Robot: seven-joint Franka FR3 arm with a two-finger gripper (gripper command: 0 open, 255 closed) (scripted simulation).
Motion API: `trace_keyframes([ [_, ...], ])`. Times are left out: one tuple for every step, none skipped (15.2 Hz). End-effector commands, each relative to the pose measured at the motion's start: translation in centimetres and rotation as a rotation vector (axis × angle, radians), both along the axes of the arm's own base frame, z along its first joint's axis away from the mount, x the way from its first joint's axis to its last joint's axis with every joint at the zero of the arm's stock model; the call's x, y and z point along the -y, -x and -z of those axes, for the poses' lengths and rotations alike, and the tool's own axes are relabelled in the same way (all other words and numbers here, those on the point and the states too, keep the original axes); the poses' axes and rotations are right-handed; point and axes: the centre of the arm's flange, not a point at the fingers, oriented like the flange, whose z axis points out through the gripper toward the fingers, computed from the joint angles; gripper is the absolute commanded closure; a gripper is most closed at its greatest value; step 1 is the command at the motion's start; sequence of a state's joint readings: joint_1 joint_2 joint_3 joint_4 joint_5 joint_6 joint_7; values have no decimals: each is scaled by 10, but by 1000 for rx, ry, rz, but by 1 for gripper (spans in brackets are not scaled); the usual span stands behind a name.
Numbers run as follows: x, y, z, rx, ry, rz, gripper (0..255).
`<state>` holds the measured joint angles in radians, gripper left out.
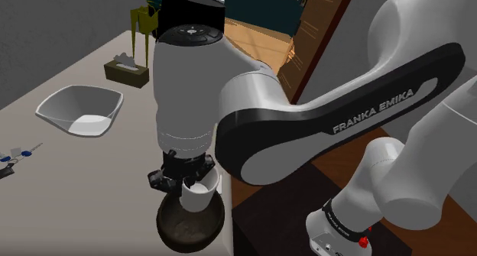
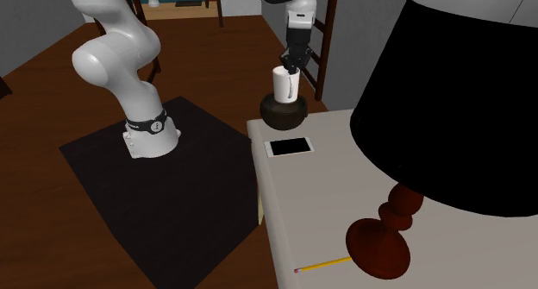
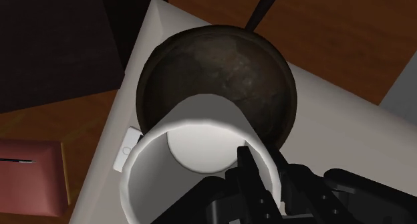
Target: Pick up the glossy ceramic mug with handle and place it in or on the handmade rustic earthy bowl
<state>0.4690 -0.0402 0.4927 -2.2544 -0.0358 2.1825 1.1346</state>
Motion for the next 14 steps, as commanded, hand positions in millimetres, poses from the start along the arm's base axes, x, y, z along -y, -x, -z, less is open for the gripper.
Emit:
trace_keyframes([
  [0, 0, 10, 0, -1, 0, 255],
  [0, 0, 15, 0, -1, 0, 255],
  [0, 0, 19, 0, -1, 0, 255],
  [0, 0, 19, 0, -1, 0, 255],
  [0, 0, 19, 0, -1, 0, 255],
  [0, 0, 19, 0, -1, 0, 255],
  [0, 0, 19, 0, -1, 0, 255],
  [0, 0, 19, 0, -1, 0, 255],
  [0, 0, 19, 0, -1, 0, 255],
  [0, 0, 19, 0, -1, 0, 255],
  [0, 0, 19, 0, -1, 0, 0],
  [0, 0, 19, 0, -1, 0, 0],
  [0, 0, 19, 0, -1, 0, 0],
  [0, 0, 19, 0, -1, 0, 0],
])
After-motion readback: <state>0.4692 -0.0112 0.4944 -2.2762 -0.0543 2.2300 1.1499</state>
